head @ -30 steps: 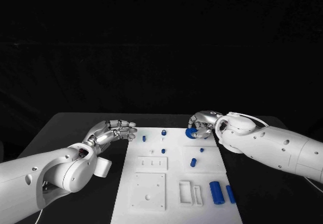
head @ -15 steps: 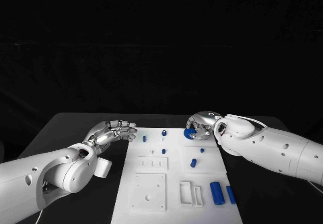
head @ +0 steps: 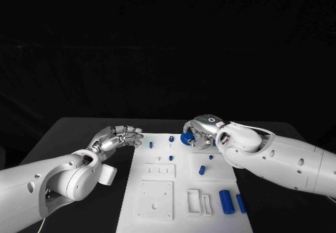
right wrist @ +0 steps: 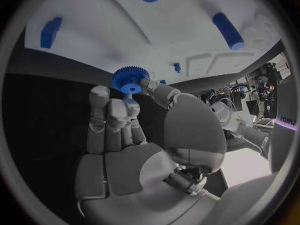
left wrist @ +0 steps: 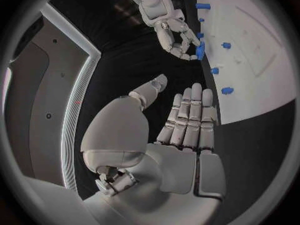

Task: Assemble the parts on the task board

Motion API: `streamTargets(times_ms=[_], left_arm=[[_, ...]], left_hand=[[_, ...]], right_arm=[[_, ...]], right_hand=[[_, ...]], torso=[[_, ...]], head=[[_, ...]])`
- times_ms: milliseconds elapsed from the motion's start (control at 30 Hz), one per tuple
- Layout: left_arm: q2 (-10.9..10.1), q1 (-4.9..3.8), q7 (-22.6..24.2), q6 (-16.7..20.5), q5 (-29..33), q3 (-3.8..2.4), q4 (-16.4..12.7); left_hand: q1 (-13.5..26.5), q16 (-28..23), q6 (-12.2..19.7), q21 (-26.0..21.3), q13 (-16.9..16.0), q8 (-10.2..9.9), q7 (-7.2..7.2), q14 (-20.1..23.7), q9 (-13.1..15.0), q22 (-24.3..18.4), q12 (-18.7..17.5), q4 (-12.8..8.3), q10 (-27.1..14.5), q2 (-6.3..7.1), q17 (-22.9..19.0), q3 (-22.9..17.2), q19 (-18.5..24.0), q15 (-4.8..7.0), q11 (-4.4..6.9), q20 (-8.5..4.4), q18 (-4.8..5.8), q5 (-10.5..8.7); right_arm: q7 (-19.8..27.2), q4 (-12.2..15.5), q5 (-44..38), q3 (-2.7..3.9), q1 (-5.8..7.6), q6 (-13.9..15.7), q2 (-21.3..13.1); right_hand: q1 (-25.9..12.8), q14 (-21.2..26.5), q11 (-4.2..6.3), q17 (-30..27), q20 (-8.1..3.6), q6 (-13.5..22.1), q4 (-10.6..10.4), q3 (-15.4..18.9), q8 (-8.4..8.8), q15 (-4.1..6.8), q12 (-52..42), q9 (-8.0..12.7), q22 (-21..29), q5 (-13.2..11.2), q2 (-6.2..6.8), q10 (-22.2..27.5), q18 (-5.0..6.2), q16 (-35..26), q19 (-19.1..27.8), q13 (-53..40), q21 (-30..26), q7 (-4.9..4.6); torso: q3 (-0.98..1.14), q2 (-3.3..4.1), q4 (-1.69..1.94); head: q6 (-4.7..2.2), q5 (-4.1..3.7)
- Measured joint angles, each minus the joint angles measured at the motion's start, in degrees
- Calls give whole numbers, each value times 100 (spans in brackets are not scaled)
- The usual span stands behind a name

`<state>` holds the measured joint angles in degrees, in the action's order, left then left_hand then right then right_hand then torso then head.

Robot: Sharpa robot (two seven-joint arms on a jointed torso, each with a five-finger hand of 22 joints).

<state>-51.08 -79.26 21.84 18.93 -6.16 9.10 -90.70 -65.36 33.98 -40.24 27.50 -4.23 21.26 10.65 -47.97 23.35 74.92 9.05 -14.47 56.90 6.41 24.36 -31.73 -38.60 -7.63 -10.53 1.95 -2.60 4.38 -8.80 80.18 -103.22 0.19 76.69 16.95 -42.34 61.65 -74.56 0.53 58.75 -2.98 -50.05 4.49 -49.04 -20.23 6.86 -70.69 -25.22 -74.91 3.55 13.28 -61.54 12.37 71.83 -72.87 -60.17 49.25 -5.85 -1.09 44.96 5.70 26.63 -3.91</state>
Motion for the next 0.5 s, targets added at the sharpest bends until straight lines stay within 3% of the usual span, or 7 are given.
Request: streamTargets(times_ms=[267, 500], left_arm=[[-6, 0, 0, 0, 0, 0, -18], [-6, 0, 0, 0, 0, 0, -29]], left_hand=[[0, 0, 0, 0, 0, -24, 0, 0, 0, -1, 0, 0, 0, 0, -6, 0, 0, 0, 0, 0, 0, 0], [0, 0, 0, 0, 0, -24, 0, 0, 0, -1, 0, 0, 0, 0, -5, 0, 0, 0, 0, 0, 0, 0]], right_arm=[[-144, 236, -242, 0, 1, 121, 261], [-204, 151, -370, -43, 3, 143, 544]], right_hand=[[25, -4, 0, 7, 0, -6, -45, -45, 12, 2, 24, 1, 0, -22, 26, 0, 1, 0, 0, 0, 0, 6], [48, -12, 1, 12, 1, -12, -60, -60, 13, -5, 25, 1, 0, -22, 48, -1, 3, 0, -1, -1, 0, 12]], torso=[[-1, -1, 5], [-7, 6, 13]], head=[[-32, 19], [-41, 33]])
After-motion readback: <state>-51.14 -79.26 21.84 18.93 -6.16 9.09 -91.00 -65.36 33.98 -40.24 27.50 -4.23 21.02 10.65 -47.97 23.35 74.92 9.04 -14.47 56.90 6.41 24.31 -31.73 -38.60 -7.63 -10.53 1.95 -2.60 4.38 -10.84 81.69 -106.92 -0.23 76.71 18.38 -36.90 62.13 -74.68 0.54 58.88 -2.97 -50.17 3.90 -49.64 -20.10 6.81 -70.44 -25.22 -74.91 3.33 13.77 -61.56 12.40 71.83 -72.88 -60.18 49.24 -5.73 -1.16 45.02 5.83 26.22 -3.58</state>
